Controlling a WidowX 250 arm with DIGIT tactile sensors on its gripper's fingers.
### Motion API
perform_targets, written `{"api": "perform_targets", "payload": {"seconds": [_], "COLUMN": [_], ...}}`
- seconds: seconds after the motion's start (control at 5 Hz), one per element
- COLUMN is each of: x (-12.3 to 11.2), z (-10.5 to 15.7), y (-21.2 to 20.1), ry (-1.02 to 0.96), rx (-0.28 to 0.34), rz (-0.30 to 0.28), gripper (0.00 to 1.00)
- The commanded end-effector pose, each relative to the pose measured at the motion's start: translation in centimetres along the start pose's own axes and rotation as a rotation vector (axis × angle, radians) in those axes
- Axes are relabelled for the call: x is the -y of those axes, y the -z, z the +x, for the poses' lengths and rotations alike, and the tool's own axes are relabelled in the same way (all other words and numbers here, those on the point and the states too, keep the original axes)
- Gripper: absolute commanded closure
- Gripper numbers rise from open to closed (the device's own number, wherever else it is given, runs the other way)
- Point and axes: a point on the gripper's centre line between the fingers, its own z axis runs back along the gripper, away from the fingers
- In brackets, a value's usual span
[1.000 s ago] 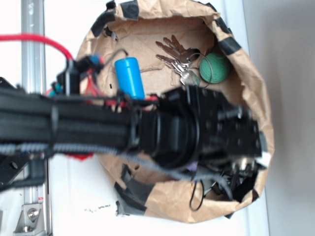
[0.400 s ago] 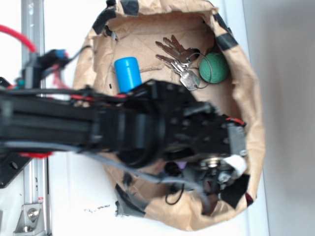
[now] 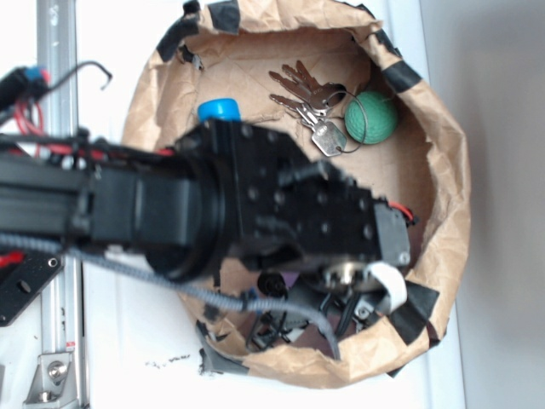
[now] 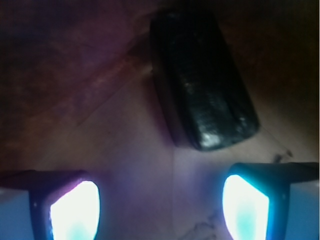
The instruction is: Grab the black box.
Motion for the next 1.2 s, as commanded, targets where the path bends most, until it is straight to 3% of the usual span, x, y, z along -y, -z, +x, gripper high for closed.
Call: {"api": "perform_targets", "payload": {"seconds": [0.0,0.4,0.6,0.8,1.0], "x": [-1.4,-0.2,0.2,0.0,-0.2], "z": [2.7,4.4,4.4,4.0,3.2], "y": [-1.2,1.4,1.7,1.4,0.4], "ry": [0.039,0.119,0.109,0.113,0.087], "rx": [0.076,0.149,0.183,0.202,0.186], "rz": [0.099,-0.029,-0.066,-0.06,-0.017], "gripper": [0.0,0.0,1.0,1.0,1.0]}}
